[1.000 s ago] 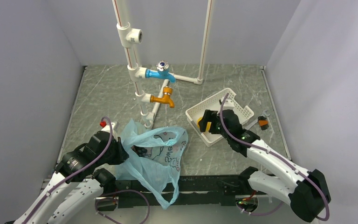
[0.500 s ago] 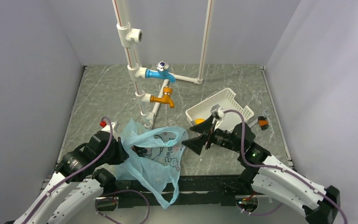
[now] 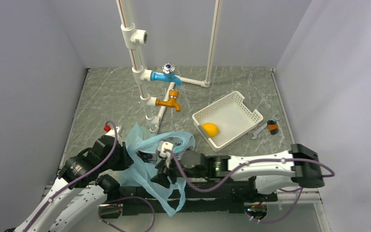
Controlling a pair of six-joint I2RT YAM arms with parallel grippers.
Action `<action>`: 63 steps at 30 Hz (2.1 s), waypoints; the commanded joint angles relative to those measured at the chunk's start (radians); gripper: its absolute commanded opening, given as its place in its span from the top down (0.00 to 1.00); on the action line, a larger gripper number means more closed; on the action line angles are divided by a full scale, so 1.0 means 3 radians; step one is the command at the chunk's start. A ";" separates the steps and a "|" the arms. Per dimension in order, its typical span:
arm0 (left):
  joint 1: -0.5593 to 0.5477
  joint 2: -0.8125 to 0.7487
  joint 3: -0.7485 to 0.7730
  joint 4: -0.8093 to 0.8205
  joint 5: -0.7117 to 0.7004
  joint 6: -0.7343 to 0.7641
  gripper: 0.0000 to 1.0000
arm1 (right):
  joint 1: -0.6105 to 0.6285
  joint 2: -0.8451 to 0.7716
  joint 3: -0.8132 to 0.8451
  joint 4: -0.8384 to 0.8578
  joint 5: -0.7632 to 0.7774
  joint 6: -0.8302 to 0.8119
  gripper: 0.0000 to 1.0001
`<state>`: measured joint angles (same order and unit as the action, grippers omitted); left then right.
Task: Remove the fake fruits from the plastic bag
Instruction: Take out the fake fruit from the plastic bag.
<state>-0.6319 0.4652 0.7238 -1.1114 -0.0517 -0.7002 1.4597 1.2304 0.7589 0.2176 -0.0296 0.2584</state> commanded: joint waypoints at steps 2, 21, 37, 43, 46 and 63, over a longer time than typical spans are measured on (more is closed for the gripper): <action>-0.0001 -0.0018 0.0028 0.0006 -0.0055 -0.0026 1.00 | -0.0013 0.0531 0.0365 0.0008 0.1253 0.0005 0.43; -0.0005 -0.0033 0.0026 0.0003 -0.0062 -0.0035 1.00 | -0.0331 0.2044 0.0942 0.1210 0.1949 0.0492 0.20; -0.0001 0.0043 0.0017 0.0018 -0.0039 -0.0018 1.00 | -0.0596 0.2836 0.1418 0.1558 0.2344 0.0859 0.01; -0.0005 0.0067 0.0019 0.0023 -0.0022 -0.0008 1.00 | -0.0668 0.3002 0.1510 0.1578 0.2340 0.0771 0.05; -0.0001 0.0075 0.0021 0.0021 -0.0019 -0.0003 1.00 | -0.0670 0.3039 0.1540 0.1558 0.2248 0.0698 0.12; -0.0004 0.0005 0.0016 0.0033 -0.0004 0.0015 1.00 | -0.0506 0.2089 0.0781 0.1452 0.1729 0.0322 0.73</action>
<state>-0.6319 0.4805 0.7238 -1.1110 -0.0574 -0.6998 1.2812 2.0182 1.0725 0.6273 0.5304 0.4034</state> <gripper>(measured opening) 0.012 0.622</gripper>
